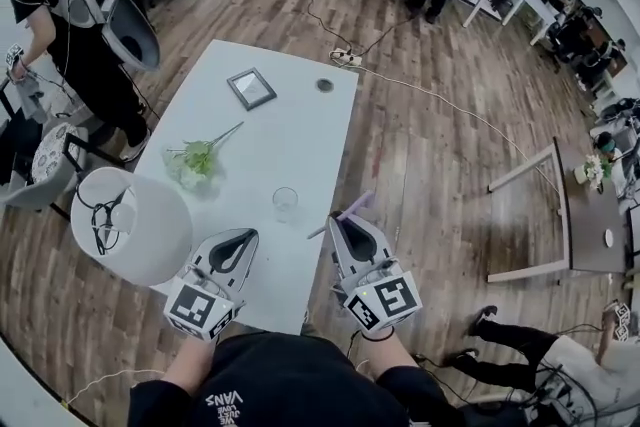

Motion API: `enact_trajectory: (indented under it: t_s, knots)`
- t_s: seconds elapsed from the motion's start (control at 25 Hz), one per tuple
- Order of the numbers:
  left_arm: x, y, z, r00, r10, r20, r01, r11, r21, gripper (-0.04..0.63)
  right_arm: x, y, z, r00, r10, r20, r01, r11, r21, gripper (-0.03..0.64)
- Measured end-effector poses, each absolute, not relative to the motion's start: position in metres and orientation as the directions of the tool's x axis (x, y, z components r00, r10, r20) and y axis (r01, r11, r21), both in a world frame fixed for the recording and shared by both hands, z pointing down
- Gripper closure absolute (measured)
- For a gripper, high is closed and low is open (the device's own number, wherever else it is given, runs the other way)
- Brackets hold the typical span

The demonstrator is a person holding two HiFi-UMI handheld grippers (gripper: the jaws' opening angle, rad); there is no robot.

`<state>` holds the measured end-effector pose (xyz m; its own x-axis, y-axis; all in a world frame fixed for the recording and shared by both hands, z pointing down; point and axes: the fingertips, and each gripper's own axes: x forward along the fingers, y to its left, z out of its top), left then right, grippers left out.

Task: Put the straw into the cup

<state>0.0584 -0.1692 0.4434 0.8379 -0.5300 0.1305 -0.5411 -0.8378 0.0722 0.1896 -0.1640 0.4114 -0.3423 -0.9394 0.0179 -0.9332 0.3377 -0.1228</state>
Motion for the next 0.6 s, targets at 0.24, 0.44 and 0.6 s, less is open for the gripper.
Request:
enact_trajectory:
  t_s: [0.24, 0.44, 0.6]
  knots:
    - [0.058, -0.172, 0.441, 0.823, -0.553, 0.129, -0.565, -0.822, 0.078, 0.584, 0.183, -0.184, 0.400, -0.391, -0.920, 0.001, -0.915, 0.388, -0.106, 0.576]
    - [0.057, -0.174, 0.442, 0.818, -0.562, 0.123, -0.573, -0.815, 0.083, 0.584, 0.178, -0.201, 0.391, -0.419, -0.908, -0.014, -0.905, 0.419, -0.079, 0.576]
    - [0.056, -0.175, 0.444, 0.812, -0.569, 0.131, -0.581, -0.809, 0.088, 0.584, 0.176, -0.217, 0.387, -0.433, -0.901, -0.024, -0.899, 0.433, -0.068, 0.577]
